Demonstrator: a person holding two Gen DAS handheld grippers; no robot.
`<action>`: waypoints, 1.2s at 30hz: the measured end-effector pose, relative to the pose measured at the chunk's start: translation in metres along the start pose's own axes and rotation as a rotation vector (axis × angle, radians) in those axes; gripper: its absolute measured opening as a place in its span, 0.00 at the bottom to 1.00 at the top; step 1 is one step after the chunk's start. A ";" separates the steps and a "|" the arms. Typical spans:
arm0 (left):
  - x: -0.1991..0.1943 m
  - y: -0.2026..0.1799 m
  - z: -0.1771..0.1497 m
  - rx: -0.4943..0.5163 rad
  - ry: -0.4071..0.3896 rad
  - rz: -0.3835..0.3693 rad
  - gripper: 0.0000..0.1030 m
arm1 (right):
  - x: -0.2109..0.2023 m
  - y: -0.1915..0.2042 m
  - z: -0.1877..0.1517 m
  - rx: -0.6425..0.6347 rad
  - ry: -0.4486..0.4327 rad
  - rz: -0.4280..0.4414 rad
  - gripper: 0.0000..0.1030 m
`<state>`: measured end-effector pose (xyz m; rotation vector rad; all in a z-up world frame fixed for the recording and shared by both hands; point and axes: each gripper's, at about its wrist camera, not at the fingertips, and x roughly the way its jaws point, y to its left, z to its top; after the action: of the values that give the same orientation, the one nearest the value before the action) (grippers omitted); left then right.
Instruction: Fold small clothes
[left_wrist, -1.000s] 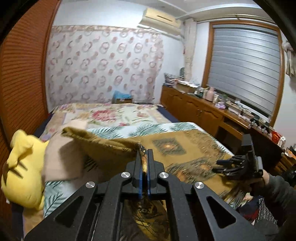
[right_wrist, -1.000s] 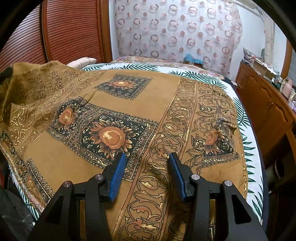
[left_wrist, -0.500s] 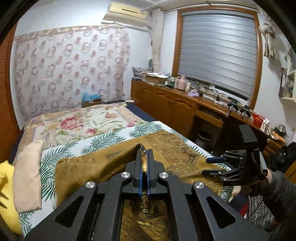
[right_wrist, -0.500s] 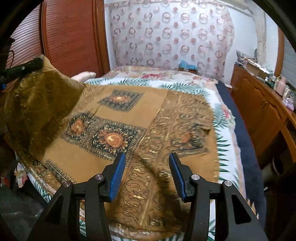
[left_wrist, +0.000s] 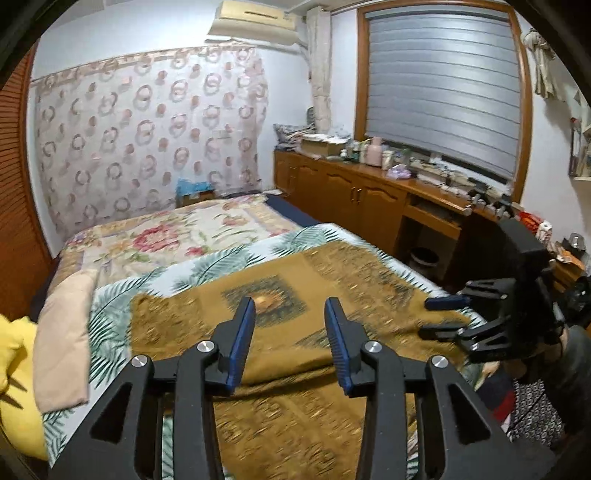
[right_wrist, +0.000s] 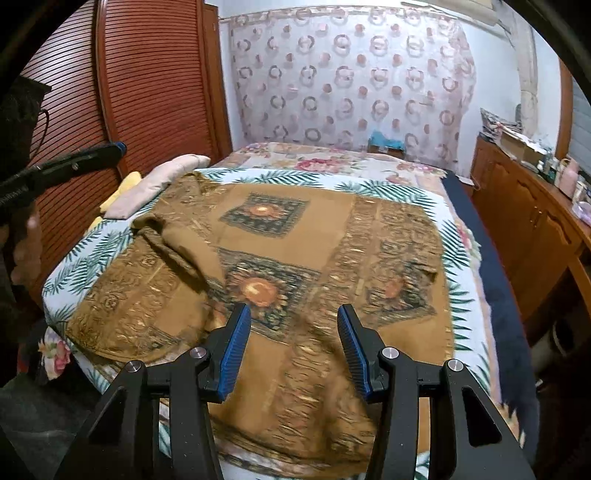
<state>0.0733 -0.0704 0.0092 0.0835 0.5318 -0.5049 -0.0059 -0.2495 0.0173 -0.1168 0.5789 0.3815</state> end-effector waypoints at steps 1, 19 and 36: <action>0.001 0.005 -0.004 -0.005 0.013 0.007 0.39 | 0.001 0.003 0.001 -0.004 0.000 0.008 0.49; 0.004 0.066 -0.068 -0.157 0.112 0.147 0.39 | 0.105 0.044 0.030 -0.101 0.127 0.145 0.49; -0.002 0.070 -0.082 -0.180 0.067 0.159 0.37 | 0.108 0.054 0.044 -0.152 0.025 0.125 0.05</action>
<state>0.0671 0.0089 -0.0639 -0.0295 0.6288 -0.2985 0.0789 -0.1563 -0.0059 -0.2326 0.5827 0.5460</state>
